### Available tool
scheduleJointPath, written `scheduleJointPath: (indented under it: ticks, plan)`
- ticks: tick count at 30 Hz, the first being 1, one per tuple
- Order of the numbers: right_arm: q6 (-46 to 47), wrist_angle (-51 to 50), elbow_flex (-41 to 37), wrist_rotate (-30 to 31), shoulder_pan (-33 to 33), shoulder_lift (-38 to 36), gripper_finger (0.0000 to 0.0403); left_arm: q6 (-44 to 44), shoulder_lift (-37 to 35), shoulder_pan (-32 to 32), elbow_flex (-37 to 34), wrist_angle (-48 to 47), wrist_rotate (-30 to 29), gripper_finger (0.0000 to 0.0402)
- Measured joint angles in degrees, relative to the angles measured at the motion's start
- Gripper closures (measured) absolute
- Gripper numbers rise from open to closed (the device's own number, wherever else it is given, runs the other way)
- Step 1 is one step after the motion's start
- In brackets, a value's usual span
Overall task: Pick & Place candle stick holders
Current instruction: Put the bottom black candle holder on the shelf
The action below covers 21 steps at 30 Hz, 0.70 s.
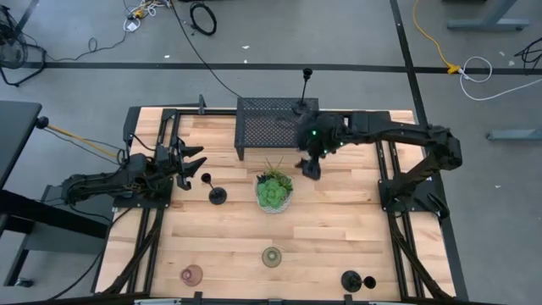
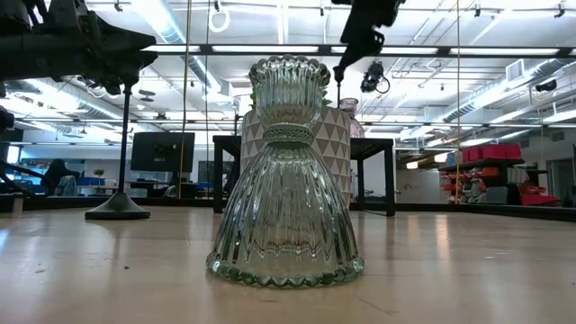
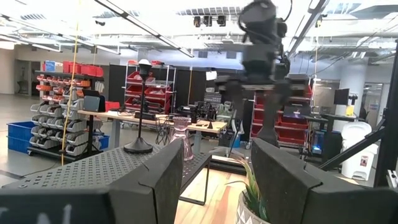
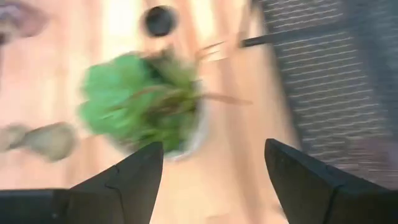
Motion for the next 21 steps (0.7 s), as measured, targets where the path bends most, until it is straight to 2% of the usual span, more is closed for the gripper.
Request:
scheduleJointPath:
  ticks: [8, 16, 21]
  plan:
    - [9.0, -5.6, 0.0, -6.4, 7.7, 0.0, 0.0124, 0.0, 0.0, 0.0, 0.0, -0.1, 0.0, 0.0211]
    - [21.2, -8.5, 0.0, -6.1, 17.8, 0.0, 0.0124, -0.4, 0.0, 0.0, 0.0, 0.0, 0.0, 0.0211]
    - [29.0, -8.5, 0.0, -3.2, 24.8, 0.0, 0.0124, -0.5, 0.0, 0.0, 0.0, 0.0, 0.0, 0.0211]
